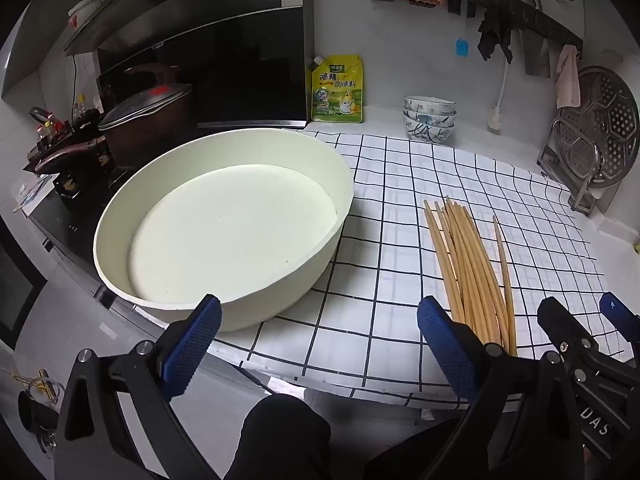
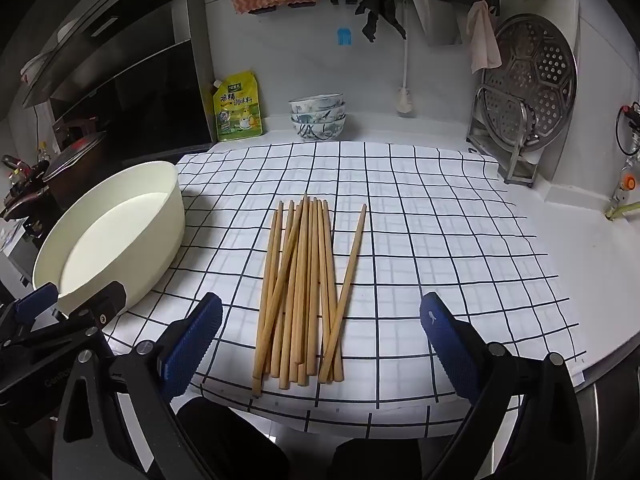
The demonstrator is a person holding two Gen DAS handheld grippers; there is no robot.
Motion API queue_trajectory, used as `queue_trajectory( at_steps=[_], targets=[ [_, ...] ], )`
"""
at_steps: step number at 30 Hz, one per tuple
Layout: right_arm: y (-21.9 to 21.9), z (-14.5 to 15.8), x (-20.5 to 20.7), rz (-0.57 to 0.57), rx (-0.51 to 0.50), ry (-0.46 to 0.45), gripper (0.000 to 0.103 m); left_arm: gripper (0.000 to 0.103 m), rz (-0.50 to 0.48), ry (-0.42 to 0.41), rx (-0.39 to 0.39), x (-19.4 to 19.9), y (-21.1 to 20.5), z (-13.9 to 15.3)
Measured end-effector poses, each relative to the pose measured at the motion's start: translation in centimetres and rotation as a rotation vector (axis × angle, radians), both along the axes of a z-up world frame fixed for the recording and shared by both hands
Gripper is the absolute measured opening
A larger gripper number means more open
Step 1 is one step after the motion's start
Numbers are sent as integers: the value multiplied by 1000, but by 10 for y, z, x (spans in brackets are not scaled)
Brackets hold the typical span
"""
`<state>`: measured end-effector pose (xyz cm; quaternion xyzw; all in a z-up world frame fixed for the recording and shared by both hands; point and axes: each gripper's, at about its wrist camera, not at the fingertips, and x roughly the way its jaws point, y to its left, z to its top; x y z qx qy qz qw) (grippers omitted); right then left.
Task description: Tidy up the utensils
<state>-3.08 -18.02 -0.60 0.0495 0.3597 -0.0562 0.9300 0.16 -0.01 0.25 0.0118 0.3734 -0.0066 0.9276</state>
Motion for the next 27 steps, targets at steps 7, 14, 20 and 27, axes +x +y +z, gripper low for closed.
queue_trajectory(
  at_steps=[7,14,20,27],
  targets=[
    [0,4,3,2,0,-1,95,97,-7,-4,-3,-3,-2,0],
    [0,2,2,-1,2,-2,95,97,-2,-6,4,-3,-3,0],
    [0,2,2,1,1,-6,95,97,0,-7,2,-4,-2,1],
    [0,1,2,-1,1,-8,95,97,0,-9,0,-5,-2,0]
  ],
)
